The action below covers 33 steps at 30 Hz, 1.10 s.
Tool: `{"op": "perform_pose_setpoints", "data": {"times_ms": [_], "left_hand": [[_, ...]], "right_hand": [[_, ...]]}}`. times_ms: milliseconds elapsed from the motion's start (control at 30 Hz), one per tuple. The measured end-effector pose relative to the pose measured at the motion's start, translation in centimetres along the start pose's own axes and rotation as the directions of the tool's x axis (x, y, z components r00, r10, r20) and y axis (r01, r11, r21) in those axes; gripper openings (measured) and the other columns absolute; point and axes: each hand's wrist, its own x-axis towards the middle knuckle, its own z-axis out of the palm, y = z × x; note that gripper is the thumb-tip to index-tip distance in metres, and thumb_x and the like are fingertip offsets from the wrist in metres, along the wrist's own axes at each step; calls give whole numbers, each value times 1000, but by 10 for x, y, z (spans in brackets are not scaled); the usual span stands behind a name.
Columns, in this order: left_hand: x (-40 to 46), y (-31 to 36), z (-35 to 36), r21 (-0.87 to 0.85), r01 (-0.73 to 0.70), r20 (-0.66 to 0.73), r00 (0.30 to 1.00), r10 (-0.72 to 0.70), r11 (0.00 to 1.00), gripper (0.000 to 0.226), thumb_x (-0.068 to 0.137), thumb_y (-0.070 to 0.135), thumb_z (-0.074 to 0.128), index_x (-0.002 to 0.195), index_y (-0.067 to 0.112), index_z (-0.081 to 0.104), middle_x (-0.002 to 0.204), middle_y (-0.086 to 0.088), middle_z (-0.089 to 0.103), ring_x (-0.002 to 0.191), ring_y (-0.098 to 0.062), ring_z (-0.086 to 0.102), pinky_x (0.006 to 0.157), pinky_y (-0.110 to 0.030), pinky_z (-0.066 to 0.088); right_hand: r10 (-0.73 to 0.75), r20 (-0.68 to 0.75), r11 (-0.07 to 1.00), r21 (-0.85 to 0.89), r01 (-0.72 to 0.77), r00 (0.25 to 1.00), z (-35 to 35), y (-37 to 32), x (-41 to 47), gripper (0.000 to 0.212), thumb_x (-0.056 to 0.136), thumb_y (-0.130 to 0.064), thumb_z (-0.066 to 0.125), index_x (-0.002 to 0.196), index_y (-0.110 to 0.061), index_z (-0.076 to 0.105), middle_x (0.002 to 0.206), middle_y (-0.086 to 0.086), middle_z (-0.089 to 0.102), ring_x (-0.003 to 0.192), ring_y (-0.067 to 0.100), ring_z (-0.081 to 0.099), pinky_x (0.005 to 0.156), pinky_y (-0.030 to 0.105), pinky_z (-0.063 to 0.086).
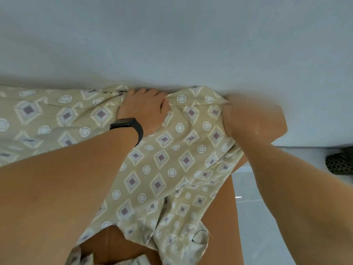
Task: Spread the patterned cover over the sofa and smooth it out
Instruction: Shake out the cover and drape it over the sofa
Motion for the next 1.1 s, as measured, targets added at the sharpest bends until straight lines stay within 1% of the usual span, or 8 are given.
{"op": "perform_pose_setpoints", "data": {"times_ms": [167,333,500,600,733,833,967,1100], "left_hand": [[1,4,-3,-4,13,20,1000,-13,1000,46,105,39,23,120,24,64,114,-1,71,104,-31,64,91,-44,44],[1,4,-7,22,40,61,997,-42,999,48,104,41,20,112,24,63,105,1,70,98,-30,63,90,-44,44],[1,7,-13,26,84,124,988,-86,996,50,105,42,19,125,27,63,116,4,70,108,-26,62,95,-43,43],[7,26,-17,71,285,154,944,-292,956,57,101,43,15,115,24,66,115,0,71,108,-26,61,100,-44,39],[28,91,-21,18,563,140,817,-559,826,55,91,52,20,93,24,68,109,-2,72,113,-29,57,111,-53,29],[32,140,-9,-12,524,112,847,-520,851,60,89,60,24,114,25,66,128,5,65,130,-26,48,117,-54,23],[29,147,-1,-20,514,65,857,-512,858,59,90,62,24,112,26,64,125,5,65,127,-25,50,114,-49,27],[21,154,-1,14,507,138,853,-504,862,65,88,63,18,119,25,62,129,2,63,131,-27,48,117,-51,22]], "right_hand": [[26,23,999,-26,-25,999,0,2,3,34,93,-35,37,107,-21,65,103,3,62,102,28,54,91,43,37],[29,45,1000,-9,-28,999,-1,3,4,36,92,-36,35,103,-18,63,100,5,62,101,30,53,91,44,36],[15,49,1000,-16,-14,999,1,2,1,35,92,-33,37,105,-16,64,103,8,63,101,32,53,93,45,36],[-9,109,1000,9,8,994,-2,5,4,31,94,-33,41,107,-16,63,108,8,62,105,32,53,96,46,35],[-81,152,997,31,77,985,-8,11,6,36,95,-34,39,113,-14,63,116,10,62,111,33,52,97,46,35],[-115,139,993,43,110,984,-6,18,5,38,95,-34,39,114,-13,65,116,12,63,111,35,53,96,47,35],[-202,76,979,18,202,976,-4,29,2,37,95,-34,40,105,-11,67,104,14,64,97,36,55,85,46,36],[-238,69,971,43,236,969,-9,44,-15,37,99,-34,37,100,-10,64,99,13,62,94,36,53,83,46,36]]}}
